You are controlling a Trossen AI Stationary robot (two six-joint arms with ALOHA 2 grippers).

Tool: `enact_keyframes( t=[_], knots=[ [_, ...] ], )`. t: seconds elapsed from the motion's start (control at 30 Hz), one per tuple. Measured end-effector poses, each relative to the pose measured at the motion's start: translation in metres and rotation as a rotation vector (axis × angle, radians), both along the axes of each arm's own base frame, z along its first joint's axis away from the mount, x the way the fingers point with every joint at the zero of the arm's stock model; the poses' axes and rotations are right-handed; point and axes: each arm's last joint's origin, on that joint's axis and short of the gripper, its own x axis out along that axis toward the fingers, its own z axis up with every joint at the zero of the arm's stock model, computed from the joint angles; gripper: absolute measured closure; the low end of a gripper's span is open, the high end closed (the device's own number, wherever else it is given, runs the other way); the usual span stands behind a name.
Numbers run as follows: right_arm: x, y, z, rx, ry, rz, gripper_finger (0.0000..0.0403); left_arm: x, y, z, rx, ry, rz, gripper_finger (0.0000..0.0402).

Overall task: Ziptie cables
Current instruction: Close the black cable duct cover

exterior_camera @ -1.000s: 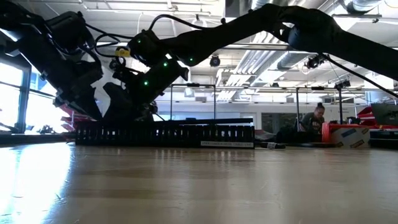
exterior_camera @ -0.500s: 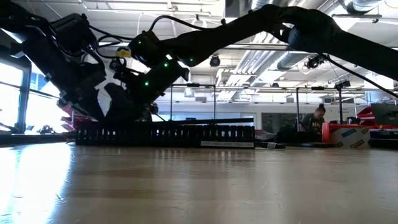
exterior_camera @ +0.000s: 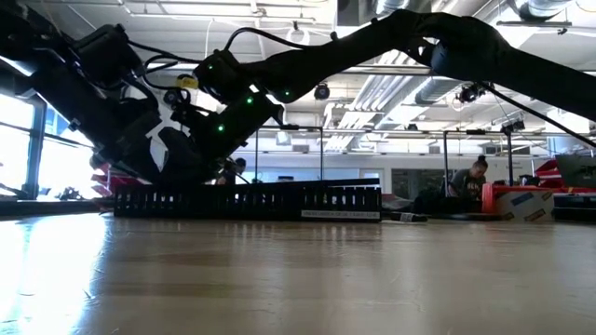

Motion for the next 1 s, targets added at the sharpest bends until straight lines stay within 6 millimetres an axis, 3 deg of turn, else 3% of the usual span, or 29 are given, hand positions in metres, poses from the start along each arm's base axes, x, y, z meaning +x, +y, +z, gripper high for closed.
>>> enact_keyframes(
  t=[0.17, 0.37, 0.47, 0.67, 1.0],
  knots=[
    [0.0, 0.0, 0.0, -0.006, -0.002, 0.017, 0.0189, 0.0, 0.0, -0.002, 0.0, -0.019, -0.002, 0.0402],
    [-0.004, 0.005, 0.004, -0.012, 0.036, 0.077, 0.0074, 0.0, 0.0, -0.002, -0.007, -0.02, -0.009, 0.0401],
    [-0.007, 0.008, 0.019, -0.041, 0.042, 0.107, 0.0056, 0.0, 0.0, -0.002, -0.004, -0.018, -0.013, 0.0402],
    [-0.017, 0.017, 0.058, -0.096, 0.058, 0.188, 0.0089, 0.0, 0.0, -0.002, 0.002, -0.015, -0.01, 0.0402],
    [-0.051, 0.01, 0.084, -0.136, 0.319, 0.191, 0.018, 0.0, 0.0, -0.002, 0.021, -0.003, -0.013, 0.0402]
  ],
)
